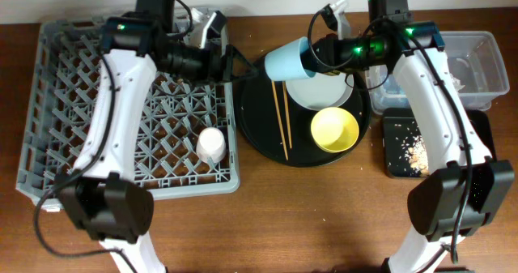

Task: Sort waste into correct bins and load items into the dishwasher rack
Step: 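Place the pink cup upside down in the rack with left gripper, then lift the blue cup with right gripper and hand it to left gripper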

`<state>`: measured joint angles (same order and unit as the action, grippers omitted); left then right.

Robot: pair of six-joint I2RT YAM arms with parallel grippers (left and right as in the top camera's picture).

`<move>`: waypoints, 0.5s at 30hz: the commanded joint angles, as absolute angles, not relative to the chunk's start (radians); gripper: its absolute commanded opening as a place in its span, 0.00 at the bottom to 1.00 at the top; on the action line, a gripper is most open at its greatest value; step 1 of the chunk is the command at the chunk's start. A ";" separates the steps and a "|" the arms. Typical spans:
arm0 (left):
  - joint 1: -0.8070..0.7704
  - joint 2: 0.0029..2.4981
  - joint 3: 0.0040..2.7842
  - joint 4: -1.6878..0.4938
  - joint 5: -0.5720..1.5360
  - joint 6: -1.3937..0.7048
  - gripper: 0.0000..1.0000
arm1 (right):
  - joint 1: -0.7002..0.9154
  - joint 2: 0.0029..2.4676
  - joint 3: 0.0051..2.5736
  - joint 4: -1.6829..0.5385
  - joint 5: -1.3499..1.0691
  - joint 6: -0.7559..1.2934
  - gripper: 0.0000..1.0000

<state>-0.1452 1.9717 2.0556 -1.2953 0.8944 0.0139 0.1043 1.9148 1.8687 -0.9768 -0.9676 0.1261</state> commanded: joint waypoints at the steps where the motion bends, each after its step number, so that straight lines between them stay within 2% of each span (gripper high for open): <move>1: -0.141 2.073 2.062 -1.283 1.300 0.096 0.99 | 0.107 1.915 1.862 -0.960 -1.085 0.105 0.04; 3: -0.139 2.148 2.062 -1.269 1.566 0.137 0.99 | 0.131 1.917 1.861 -0.937 -1.100 0.110 0.04; 7: -0.139 2.167 2.062 -1.296 1.574 0.137 0.98 | 0.210 1.927 1.851 -0.808 -1.067 0.208 0.04; 8: -0.134 2.167 2.062 -1.303 1.574 0.137 0.91 | 0.226 1.938 1.851 -0.802 -1.051 0.219 0.04; 9: -0.134 2.167 2.062 -1.303 1.574 0.137 0.80 | 0.242 1.951 1.850 -0.802 -1.036 0.219 0.04; 10: -0.133 2.167 2.062 -1.306 1.574 0.137 0.76 | 0.249 1.964 1.850 -0.788 -1.036 0.225 0.04; 11: -0.136 2.167 2.062 -1.326 1.574 0.137 0.73 | 0.253 1.984 1.850 -0.744 -1.036 0.254 0.04; 15: -0.137 2.167 2.062 -1.330 1.574 0.137 0.71 | 0.257 1.991 1.850 -0.669 -0.989 0.310 0.04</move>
<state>-0.1036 2.1685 2.0556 -1.3155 1.5734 0.1352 0.2337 1.9690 1.8507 -0.7048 -1.0836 0.2722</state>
